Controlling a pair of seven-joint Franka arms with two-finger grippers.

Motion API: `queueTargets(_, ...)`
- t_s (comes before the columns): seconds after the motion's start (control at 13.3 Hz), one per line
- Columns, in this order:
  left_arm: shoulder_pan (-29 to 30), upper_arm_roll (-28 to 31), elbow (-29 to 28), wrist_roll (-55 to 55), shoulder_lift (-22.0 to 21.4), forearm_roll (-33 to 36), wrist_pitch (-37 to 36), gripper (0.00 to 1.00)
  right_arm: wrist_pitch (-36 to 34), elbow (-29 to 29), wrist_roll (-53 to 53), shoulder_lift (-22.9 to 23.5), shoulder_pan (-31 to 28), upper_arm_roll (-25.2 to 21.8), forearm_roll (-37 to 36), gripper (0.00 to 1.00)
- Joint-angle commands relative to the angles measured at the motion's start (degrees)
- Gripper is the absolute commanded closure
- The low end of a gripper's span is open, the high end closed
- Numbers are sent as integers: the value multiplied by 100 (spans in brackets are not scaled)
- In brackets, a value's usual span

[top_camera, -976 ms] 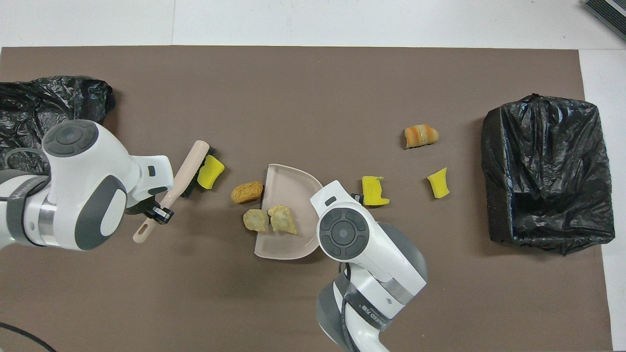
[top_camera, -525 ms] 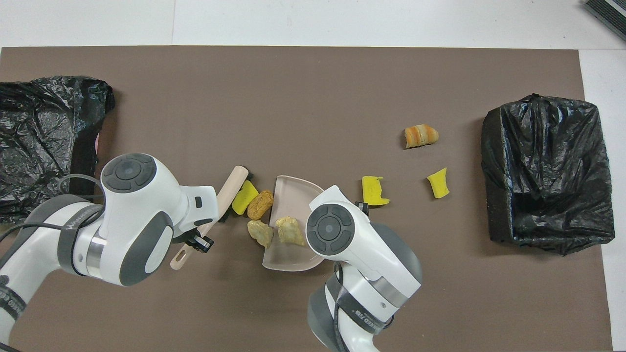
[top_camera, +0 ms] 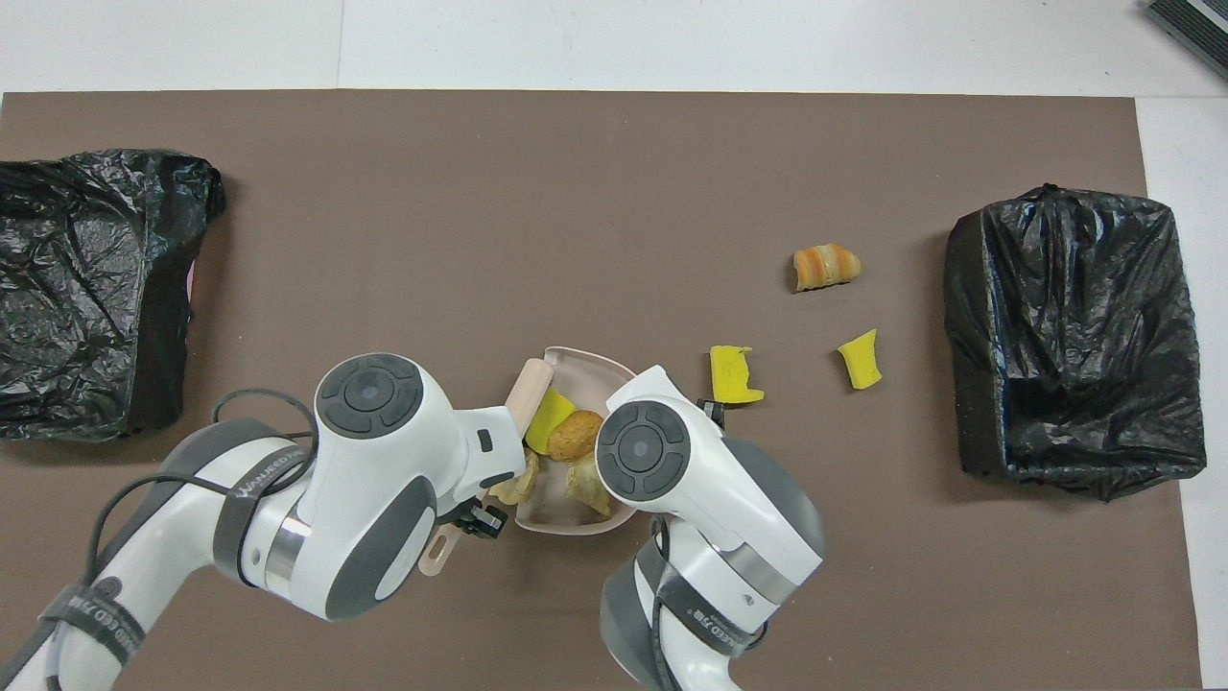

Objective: Sweep and dump trash in bin
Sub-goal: 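Sweep the yellow sponge pieces into the dustpan with the left gripper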

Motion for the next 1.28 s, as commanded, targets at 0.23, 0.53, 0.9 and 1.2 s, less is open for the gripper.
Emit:
queueTargets(0.23,-682,87,39,-1990,-166,-185,-22,100,248,-15,175,88,9,26,-15,100)
queueTargets(0.53,-666,96,443,-3355,-157,-185,-93,100,248,12,-131,18,-53,26,-59,100)
queueTargets(0.9,-710,87,409,-4788,-280,-176,-347,100,239,56,-712,-96,-246,17,2,100)
queueTargets(1.2,-842,79,93,-5001,-482,-176,-278,100,231,38,-1038,-219,-519,17,37,100)
